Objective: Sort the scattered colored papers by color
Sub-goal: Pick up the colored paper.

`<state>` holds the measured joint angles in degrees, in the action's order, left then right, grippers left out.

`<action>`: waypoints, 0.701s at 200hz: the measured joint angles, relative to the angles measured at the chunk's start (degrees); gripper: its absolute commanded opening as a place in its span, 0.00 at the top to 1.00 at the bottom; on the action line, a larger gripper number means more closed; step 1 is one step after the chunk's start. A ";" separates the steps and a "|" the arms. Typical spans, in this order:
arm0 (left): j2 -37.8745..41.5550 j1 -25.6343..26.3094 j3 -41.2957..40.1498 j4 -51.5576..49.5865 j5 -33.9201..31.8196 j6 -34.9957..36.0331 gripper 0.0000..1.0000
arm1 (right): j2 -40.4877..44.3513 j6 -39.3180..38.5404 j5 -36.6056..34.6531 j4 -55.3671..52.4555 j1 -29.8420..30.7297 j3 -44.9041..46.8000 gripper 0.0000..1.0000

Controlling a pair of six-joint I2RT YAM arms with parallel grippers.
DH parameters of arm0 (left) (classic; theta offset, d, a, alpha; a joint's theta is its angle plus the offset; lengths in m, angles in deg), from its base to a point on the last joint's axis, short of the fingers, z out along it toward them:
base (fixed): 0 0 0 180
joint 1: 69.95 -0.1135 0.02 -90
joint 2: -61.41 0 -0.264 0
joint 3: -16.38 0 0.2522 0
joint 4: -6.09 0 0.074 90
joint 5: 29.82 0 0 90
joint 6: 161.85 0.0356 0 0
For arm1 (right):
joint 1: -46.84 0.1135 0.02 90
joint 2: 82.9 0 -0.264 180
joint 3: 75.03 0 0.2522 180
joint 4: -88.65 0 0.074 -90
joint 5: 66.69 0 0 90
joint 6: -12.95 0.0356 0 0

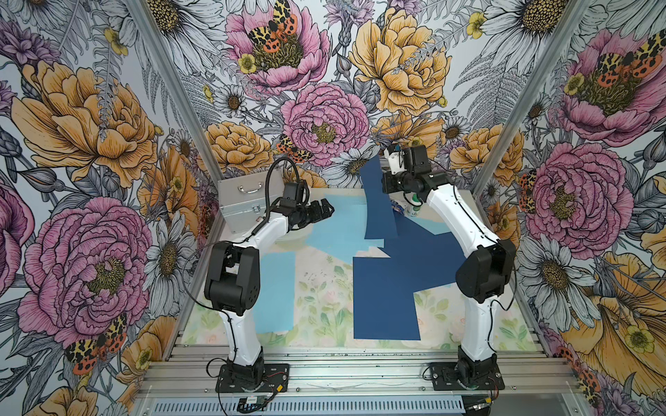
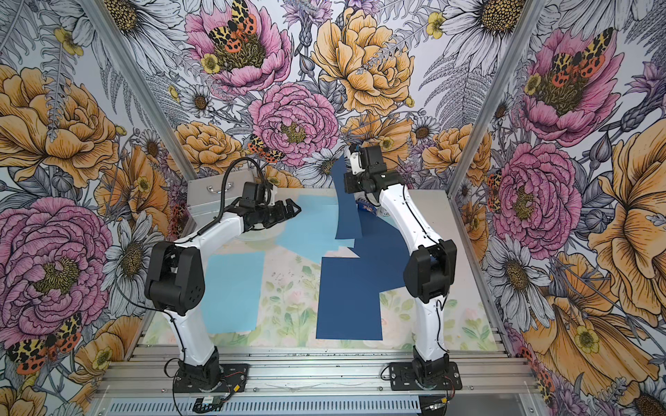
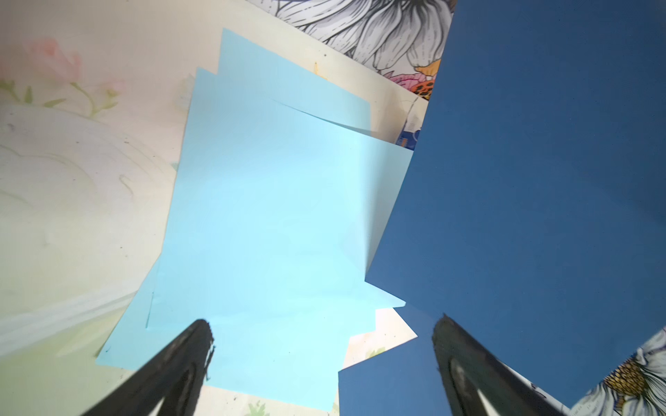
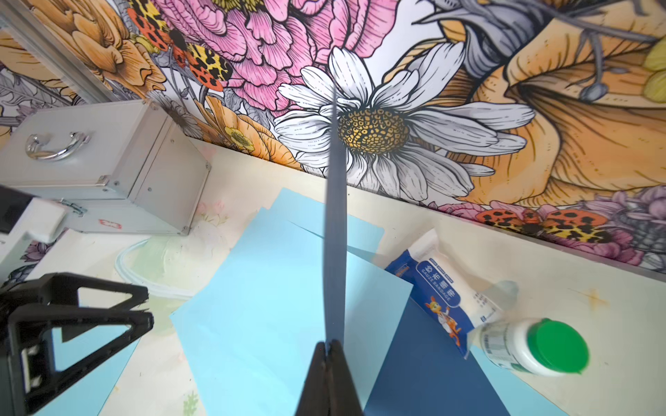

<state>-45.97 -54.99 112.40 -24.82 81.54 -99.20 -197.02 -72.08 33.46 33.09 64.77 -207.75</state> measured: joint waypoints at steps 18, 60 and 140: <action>2.71 0.50 -5.35 7.37 3.19 0.24 0.02 | 4.81 -2.75 1.33 -0.81 0.02 3.74 1.00; 5.40 3.93 -10.47 20.81 9.14 0.11 0.02 | 17.29 -6.19 6.62 -1.73 0.70 11.43 1.00; 5.77 8.79 -16.37 46.95 17.79 -6.05 0.02 | 35.89 -4.83 16.81 -0.52 1.55 19.89 1.00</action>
<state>-40.20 -46.20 96.03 22.13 99.34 -105.26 -161.13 -76.91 50.27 32.56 66.32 -187.86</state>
